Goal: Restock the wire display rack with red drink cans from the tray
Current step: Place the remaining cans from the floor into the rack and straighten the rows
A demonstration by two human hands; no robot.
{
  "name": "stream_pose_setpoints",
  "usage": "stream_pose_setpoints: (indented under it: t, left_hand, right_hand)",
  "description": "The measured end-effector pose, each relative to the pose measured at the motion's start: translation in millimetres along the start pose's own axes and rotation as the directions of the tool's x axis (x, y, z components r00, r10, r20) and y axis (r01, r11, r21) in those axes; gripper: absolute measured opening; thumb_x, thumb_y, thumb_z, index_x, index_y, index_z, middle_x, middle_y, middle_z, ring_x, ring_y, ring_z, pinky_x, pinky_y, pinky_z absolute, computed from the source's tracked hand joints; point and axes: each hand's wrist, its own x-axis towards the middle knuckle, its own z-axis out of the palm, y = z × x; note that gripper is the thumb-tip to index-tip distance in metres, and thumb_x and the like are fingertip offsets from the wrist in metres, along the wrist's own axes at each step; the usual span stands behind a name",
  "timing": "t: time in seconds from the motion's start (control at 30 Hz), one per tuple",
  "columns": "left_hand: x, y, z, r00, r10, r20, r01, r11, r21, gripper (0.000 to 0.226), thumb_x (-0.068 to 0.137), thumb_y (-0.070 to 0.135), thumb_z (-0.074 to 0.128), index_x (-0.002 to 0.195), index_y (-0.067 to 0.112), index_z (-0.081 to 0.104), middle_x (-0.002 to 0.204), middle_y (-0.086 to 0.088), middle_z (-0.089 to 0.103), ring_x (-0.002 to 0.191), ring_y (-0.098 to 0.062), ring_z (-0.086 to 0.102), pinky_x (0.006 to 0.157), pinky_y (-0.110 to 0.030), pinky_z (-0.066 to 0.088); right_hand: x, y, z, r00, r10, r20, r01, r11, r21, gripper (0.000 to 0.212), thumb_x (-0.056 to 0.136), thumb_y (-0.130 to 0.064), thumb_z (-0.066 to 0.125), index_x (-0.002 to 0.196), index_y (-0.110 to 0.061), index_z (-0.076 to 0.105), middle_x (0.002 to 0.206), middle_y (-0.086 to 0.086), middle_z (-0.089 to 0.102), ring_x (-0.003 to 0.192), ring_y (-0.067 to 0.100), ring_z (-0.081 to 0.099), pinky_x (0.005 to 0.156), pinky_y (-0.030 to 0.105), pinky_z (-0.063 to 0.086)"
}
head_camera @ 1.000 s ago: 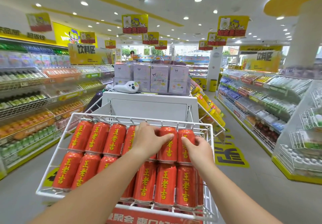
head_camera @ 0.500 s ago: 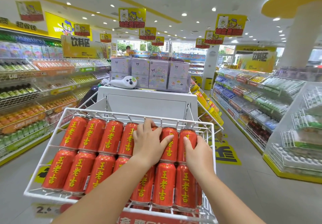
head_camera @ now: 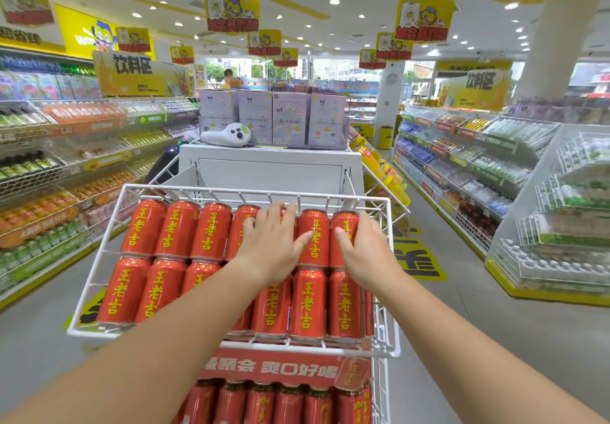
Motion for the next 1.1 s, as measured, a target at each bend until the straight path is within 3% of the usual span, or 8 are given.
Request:
stream_pose_setpoints:
  t: [0.17,0.33,0.47,0.57,0.73,0.87,0.97,1.1]
  left_hand:
    - [-26,-17,-15,0.999,0.028,0.045,-0.029,0.999,0.017,0.076,0.099,0.064,0.022,0.159,0.020,0.009,0.167,-0.011,0.012,0.152,-0.030,0.013,0.121,-0.055,0.013]
    - [-66,-28,-24,0.991,0.096,0.096,-0.105,0.991,0.088,0.089,0.086,0.074,0.000,0.160,0.024,0.001,0.169,-0.008,-0.001,0.155,-0.031,-0.001,0.121,-0.058,0.006]
    - [-99,-43,-22,0.976,0.163,0.147,-0.180,0.978,0.107,0.093,0.082,0.074,-0.012,0.160,0.025,-0.003,0.169,-0.008,-0.007,0.155,-0.031,-0.006,0.122,-0.059,0.004]
    - [-126,-57,-20,0.963,0.231,0.138,-0.245,0.966,0.088,0.095,0.086,0.074,-0.015,0.161,0.022,0.012,0.168,-0.012,0.008,0.154,-0.036,0.006,0.120,-0.063,0.014]
    - [-171,-80,-7,0.937,0.307,0.164,-0.319,0.947,0.049,0.083,0.097,0.069,0.006,0.155,0.016,0.034,0.161,-0.016,0.032,0.147,-0.042,0.030,0.111,-0.068,0.031]
    - [-204,-95,17,0.914,0.368,0.170,-0.377,0.926,0.025,0.084,0.097,0.069,0.007,0.155,0.015,0.034,0.160,-0.018,0.033,0.146,-0.042,0.031,0.111,-0.068,0.031]
    - [-231,-97,45,0.894,0.397,0.207,-0.407,0.913,0.008,0.080,0.096,0.065,0.020,0.152,0.011,0.038,0.158,-0.021,0.035,0.145,-0.043,0.033,0.109,-0.069,0.032]
    - [-273,-95,90,0.879,0.405,0.250,-0.410,0.911,-0.033,0.080,0.097,0.063,0.017,0.156,0.011,0.028,0.164,-0.021,0.021,0.150,-0.040,0.023,0.114,-0.065,0.026]
  right_hand:
    - [-30,-6,-13,0.960,-0.223,0.171,0.265,0.918,-0.295,0.077,0.101,-0.056,0.037,0.160,-0.015,0.010,0.167,0.012,0.013,0.154,0.028,0.009,0.125,0.043,0.013]
    - [-62,-14,-6,0.933,-0.300,0.199,0.360,0.786,-0.503,0.091,0.085,-0.070,0.005,0.161,-0.020,0.009,0.168,0.013,0.008,0.155,0.034,0.005,0.123,0.051,0.008]
    - [-96,-27,5,0.941,-0.287,0.180,0.339,0.770,-0.541,0.087,0.088,-0.067,0.005,0.161,-0.020,0.009,0.169,0.013,0.002,0.155,0.034,-0.001,0.123,0.052,0.000]
    - [-126,-38,15,0.956,-0.249,0.155,0.292,0.766,-0.573,0.079,0.096,-0.064,0.014,0.161,-0.021,0.004,0.169,0.011,-0.004,0.155,0.031,-0.006,0.124,0.050,-0.005]
    - [-177,-45,37,0.973,-0.198,0.120,0.230,0.773,-0.591,0.080,0.094,-0.064,0.019,0.159,-0.018,0.021,0.167,0.014,0.013,0.155,0.034,0.010,0.124,0.053,0.008]
    - [-223,-39,51,0.989,-0.122,0.086,0.149,0.775,-0.614,0.078,0.095,-0.062,0.023,0.158,-0.016,0.028,0.165,0.016,0.020,0.153,0.036,0.015,0.122,0.054,0.012]
    - [-262,-18,62,0.993,-0.055,0.105,0.110,0.753,-0.648,0.076,0.095,-0.059,0.024,0.156,-0.014,0.031,0.164,0.019,0.024,0.152,0.038,0.019,0.121,0.056,0.015]
    - [-308,19,80,0.989,-0.002,0.145,0.098,0.744,-0.661,0.073,0.098,-0.056,0.027,0.155,-0.012,0.033,0.161,0.020,0.030,0.150,0.038,0.025,0.120,0.057,0.023]
